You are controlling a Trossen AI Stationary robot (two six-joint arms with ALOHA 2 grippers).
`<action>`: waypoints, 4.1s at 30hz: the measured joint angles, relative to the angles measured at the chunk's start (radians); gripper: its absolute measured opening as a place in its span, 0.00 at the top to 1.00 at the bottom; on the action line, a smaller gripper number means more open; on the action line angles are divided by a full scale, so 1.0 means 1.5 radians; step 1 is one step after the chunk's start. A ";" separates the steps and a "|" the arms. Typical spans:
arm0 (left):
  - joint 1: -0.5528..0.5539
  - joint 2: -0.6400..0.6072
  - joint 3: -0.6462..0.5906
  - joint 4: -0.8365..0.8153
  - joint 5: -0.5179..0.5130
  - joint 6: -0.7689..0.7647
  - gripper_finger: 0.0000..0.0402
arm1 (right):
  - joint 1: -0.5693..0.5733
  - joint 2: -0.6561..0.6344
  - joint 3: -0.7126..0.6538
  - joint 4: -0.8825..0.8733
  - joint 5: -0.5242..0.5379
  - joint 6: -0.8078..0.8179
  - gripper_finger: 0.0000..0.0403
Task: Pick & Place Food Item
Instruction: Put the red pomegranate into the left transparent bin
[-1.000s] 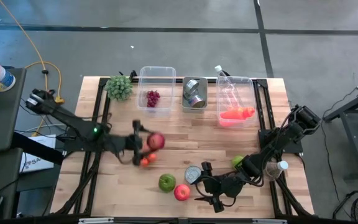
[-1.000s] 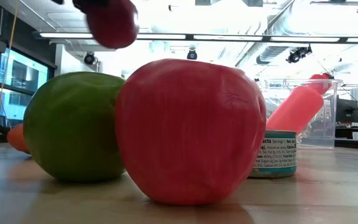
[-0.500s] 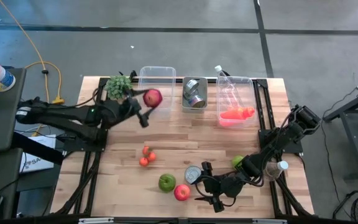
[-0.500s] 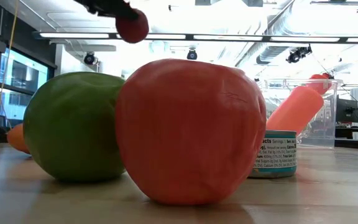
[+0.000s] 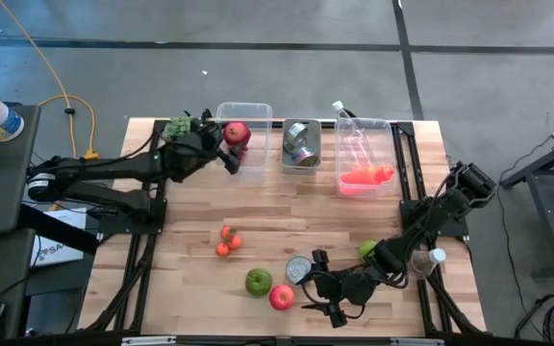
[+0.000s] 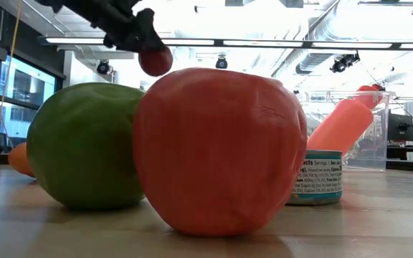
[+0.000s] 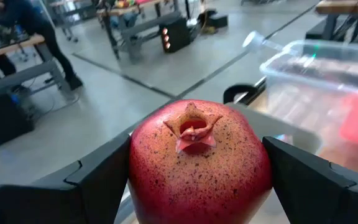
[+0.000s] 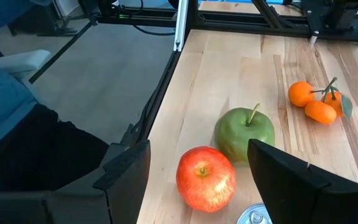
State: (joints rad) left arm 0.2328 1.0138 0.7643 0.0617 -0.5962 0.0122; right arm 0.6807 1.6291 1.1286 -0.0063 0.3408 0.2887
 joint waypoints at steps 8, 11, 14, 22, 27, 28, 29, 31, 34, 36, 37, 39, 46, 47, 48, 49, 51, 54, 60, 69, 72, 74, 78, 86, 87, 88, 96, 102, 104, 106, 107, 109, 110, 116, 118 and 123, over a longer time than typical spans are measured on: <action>0.042 0.049 0.000 -0.001 0.017 -0.058 0.18 | 0.001 0.000 0.000 -0.002 0.000 0.004 0.36; 0.058 0.059 0.000 0.000 0.052 -0.080 0.18 | 0.001 0.000 0.000 -0.008 0.000 0.004 0.36; 0.076 0.061 0.000 -0.003 0.060 -0.112 0.18 | 0.001 0.000 0.000 -0.010 0.000 0.003 0.36; 0.084 0.063 0.000 -0.028 0.113 -0.198 0.18 | 0.001 0.000 0.000 -0.011 -0.002 0.019 0.36; 0.083 0.064 -0.001 -0.063 0.092 -0.230 0.18 | 0.001 0.000 0.000 -0.028 -0.002 0.020 0.36; 0.084 0.064 -0.001 -0.066 0.089 -0.233 0.18 | 0.001 0.000 0.000 -0.030 -0.002 0.021 0.36; 0.084 0.064 -0.001 -0.067 0.089 -0.233 0.18 | 0.001 0.000 0.000 -0.031 -0.002 0.022 0.36; 0.083 0.064 -0.001 -0.065 0.089 -0.230 0.18 | 0.001 0.000 0.000 -0.031 -0.002 0.021 0.36; 0.083 0.064 -0.001 -0.066 0.089 -0.233 0.18 | 0.001 0.000 0.000 -0.031 0.000 0.020 0.36; 0.083 0.064 -0.001 -0.066 0.089 -0.234 0.18 | 0.001 0.000 0.000 -0.031 0.000 0.022 0.36; 0.081 0.064 -0.001 -0.066 0.089 -0.234 0.18 | 0.001 0.000 0.000 -0.031 0.000 0.024 0.36; 0.078 0.064 -0.001 -0.074 0.088 -0.234 0.18 | 0.001 0.000 0.000 -0.031 0.000 0.027 0.36; 0.078 0.064 -0.001 -0.077 0.088 -0.235 0.14 | 0.001 0.000 0.000 -0.031 0.000 0.027 0.36; 0.078 0.064 -0.001 -0.076 0.088 -0.222 0.14 | 0.001 0.000 0.000 -0.032 0.000 0.027 0.36; 0.078 0.064 -0.001 -0.076 0.088 -0.213 0.14 | 0.001 0.000 0.000 -0.032 0.000 0.026 0.36; 0.078 0.064 -0.001 -0.077 0.088 -0.214 0.14 | 0.001 0.000 0.000 -0.032 0.000 0.022 0.36; 0.078 0.064 -0.001 -0.083 0.093 -0.240 0.14 | 0.001 0.000 0.000 -0.032 0.000 0.021 0.36; 0.081 0.064 -0.001 -0.087 0.137 -0.251 0.13 | 0.001 0.000 0.000 -0.032 0.000 0.020 0.36; 0.095 0.064 -0.001 -0.086 0.174 -0.278 0.13 | 0.001 0.000 0.000 -0.030 0.000 0.019 0.36; 0.112 0.064 -0.001 -0.102 0.207 -0.258 0.13 | 0.001 0.000 0.000 -0.031 0.000 0.019 0.36; 0.115 0.064 -0.001 -0.107 0.182 -0.323 0.13 | 0.001 0.000 0.000 -0.031 0.000 0.019 0.36; 0.120 0.064 -0.001 -0.105 0.182 -0.357 0.13 | 0.001 0.000 0.000 -0.031 0.000 0.017 0.36; 0.126 0.064 -0.001 -0.099 0.188 -0.367 0.13 | 0.001 0.000 0.000 -0.031 0.000 0.016 0.36; 0.126 0.064 -0.001 -0.097 0.190 -0.317 0.13 | 0.001 0.000 0.000 -0.033 0.000 0.016 0.36; 0.126 0.064 -0.001 -0.096 0.190 -0.318 0.13 | 0.001 0.000 0.000 -0.033 0.000 0.016 0.36; 0.126 0.064 -0.001 -0.095 0.190 -0.320 0.13 | 0.001 0.000 0.000 -0.033 0.000 0.016 0.36; 0.109 0.064 0.000 -0.082 0.189 -0.322 0.13 | 0.001 0.000 0.000 -0.034 0.000 0.014 0.36; 0.103 0.064 0.000 -0.081 0.189 -0.322 0.13 | 0.001 0.000 0.000 -0.034 0.000 0.015 0.36; 0.103 0.064 0.000 -0.082 0.189 -0.321 0.13 | 0.001 0.000 0.000 -0.034 0.000 0.015 0.36; 0.103 0.064 0.000 -0.082 0.188 -0.310 0.13 | 0.001 0.000 0.000 -0.034 -0.001 0.016 0.36; 0.103 0.064 0.000 -0.083 0.187 -0.302 0.13 | 0.001 0.000 0.000 -0.034 -0.002 0.016 0.36; 0.100 0.064 0.000 -0.084 0.187 -0.286 0.13 | 0.002 0.000 0.000 -0.034 -0.003 0.016 0.36; 0.098 0.064 0.000 -0.085 0.187 -0.284 0.13 | 0.001 0.000 0.000 -0.034 -0.003 0.016 0.36; 0.083 0.064 0.000 -0.086 0.179 -0.282 0.13 | 0.001 0.000 0.000 -0.034 -0.002 0.016 0.36; 0.078 0.064 0.000 -0.088 0.168 -0.265 0.13 | 0.001 0.000 0.000 -0.034 -0.003 0.016 0.36; 0.057 0.064 0.000 -0.086 0.167 -0.215 0.09 | 0.001 0.000 0.000 -0.034 -0.002 0.016 0.36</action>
State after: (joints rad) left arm 0.3183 1.1091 0.7643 -0.0667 -0.3458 -0.3102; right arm 0.6827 1.6291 1.1286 -0.0578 0.3374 0.3130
